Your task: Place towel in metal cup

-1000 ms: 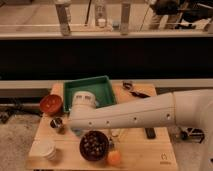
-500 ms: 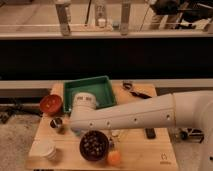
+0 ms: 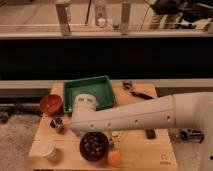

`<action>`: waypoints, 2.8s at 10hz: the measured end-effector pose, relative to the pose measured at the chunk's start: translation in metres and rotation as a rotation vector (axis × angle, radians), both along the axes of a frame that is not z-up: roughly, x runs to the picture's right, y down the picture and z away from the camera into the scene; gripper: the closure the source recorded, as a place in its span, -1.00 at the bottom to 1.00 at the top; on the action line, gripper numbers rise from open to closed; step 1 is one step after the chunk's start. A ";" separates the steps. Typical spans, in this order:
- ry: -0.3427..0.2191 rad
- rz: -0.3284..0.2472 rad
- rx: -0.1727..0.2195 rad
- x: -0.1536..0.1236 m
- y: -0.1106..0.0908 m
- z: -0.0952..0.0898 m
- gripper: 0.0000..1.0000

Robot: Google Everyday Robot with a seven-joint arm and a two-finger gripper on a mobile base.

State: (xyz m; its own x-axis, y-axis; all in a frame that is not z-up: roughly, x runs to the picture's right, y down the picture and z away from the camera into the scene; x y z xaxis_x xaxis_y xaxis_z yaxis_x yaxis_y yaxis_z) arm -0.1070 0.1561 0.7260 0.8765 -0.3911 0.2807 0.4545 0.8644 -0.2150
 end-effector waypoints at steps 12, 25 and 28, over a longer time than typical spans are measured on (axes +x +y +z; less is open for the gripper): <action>-0.087 -0.005 -0.128 -0.026 -0.001 0.013 1.00; -0.189 0.111 -0.291 -0.036 -0.043 0.031 1.00; -0.211 0.128 -0.319 -0.040 -0.048 0.033 1.00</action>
